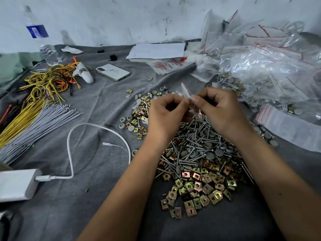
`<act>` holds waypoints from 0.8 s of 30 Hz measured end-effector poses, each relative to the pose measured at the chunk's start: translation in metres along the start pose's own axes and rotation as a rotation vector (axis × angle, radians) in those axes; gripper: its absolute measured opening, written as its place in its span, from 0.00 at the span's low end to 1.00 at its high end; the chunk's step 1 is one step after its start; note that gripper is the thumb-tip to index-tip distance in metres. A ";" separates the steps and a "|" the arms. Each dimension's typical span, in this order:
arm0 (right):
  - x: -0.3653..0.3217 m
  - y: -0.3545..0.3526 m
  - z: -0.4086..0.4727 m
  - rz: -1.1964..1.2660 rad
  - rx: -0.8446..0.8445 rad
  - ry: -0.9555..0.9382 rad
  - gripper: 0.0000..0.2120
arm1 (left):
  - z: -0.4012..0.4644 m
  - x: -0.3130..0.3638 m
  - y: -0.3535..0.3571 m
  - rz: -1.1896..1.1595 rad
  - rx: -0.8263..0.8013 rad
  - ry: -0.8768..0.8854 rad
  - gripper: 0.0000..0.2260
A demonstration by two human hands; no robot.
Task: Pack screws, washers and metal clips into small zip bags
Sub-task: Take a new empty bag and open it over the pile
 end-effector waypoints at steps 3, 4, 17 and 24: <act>-0.007 0.009 -0.003 -0.197 -0.032 -0.057 0.07 | 0.000 0.006 -0.004 0.268 0.059 0.119 0.08; -0.013 0.012 -0.004 -0.283 -0.036 -0.107 0.07 | -0.001 0.011 -0.004 0.387 0.085 0.177 0.08; -0.012 -0.007 -0.004 -0.422 0.182 -0.078 0.11 | -0.016 0.043 -0.005 0.587 0.225 0.525 0.07; -0.023 -0.006 -0.007 -0.259 0.192 -0.169 0.11 | -0.013 0.032 0.000 0.584 0.183 0.418 0.10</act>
Point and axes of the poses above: each hand's wrist, its own z-axis towards the middle knuckle, its own y-axis out of the palm, x = y × z, the point moved 8 cm from there along z, towards the middle knuckle, and after that the axes turned 3 degrees about z, right-handed, at the moved point
